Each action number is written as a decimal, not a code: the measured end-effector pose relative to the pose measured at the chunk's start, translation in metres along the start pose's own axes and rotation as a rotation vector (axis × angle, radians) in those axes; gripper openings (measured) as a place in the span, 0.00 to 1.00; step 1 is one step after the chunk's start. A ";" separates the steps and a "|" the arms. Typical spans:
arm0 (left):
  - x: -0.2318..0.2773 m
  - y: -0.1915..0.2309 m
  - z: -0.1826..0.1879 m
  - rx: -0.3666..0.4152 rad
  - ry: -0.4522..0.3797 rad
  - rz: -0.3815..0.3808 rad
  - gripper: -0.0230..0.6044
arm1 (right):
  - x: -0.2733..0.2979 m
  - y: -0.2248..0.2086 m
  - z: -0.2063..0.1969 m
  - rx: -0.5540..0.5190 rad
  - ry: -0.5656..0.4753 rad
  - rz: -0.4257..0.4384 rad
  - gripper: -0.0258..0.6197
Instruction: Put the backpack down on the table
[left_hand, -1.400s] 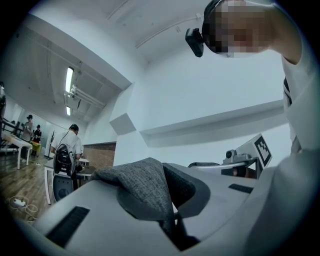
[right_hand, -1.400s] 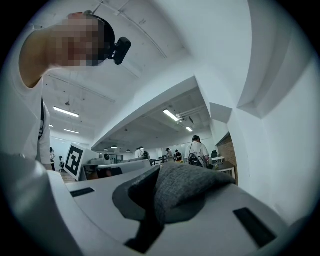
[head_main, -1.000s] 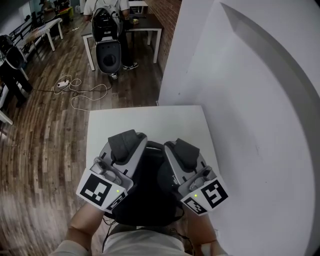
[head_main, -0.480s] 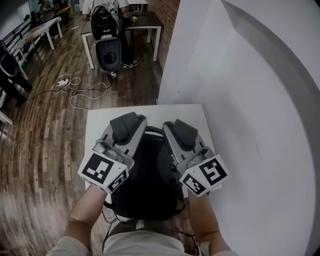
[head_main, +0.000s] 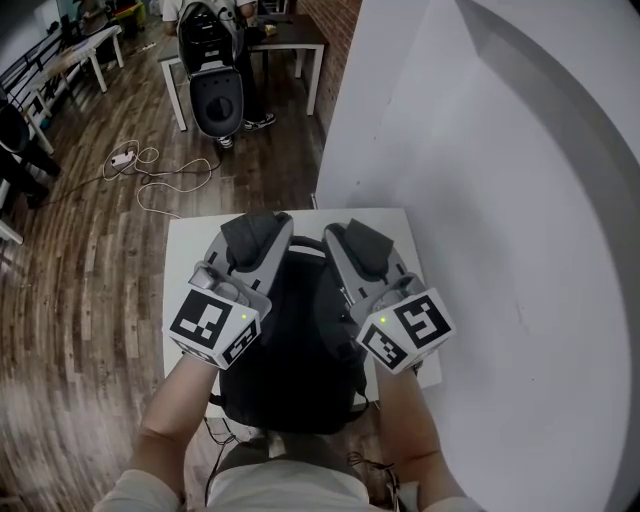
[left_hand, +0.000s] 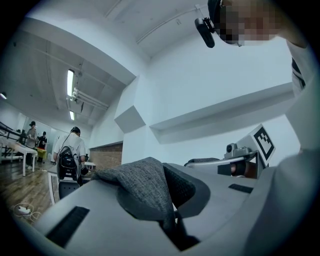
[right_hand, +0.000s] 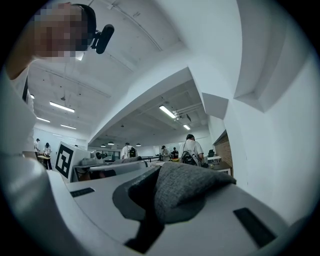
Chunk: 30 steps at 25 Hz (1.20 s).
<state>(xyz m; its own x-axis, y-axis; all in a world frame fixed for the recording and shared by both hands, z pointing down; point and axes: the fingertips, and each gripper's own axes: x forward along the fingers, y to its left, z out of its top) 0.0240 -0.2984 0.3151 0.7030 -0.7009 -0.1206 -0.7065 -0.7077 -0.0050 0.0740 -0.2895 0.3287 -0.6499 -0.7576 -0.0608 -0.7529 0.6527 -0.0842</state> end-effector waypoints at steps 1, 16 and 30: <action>0.003 0.006 0.001 0.004 -0.004 0.006 0.08 | 0.006 -0.003 0.001 -0.007 -0.001 0.002 0.11; 0.035 0.041 -0.058 0.072 0.011 0.049 0.08 | 0.047 -0.053 -0.052 -0.062 0.032 -0.003 0.11; 0.054 0.064 -0.094 0.103 0.041 0.074 0.08 | 0.069 -0.078 -0.081 -0.135 0.083 0.012 0.11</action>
<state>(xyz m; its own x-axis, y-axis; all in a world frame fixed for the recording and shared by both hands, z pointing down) 0.0247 -0.3896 0.4016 0.6496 -0.7556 -0.0840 -0.7600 -0.6423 -0.0998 0.0798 -0.3918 0.4122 -0.6608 -0.7503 0.0219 -0.7487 0.6609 0.0511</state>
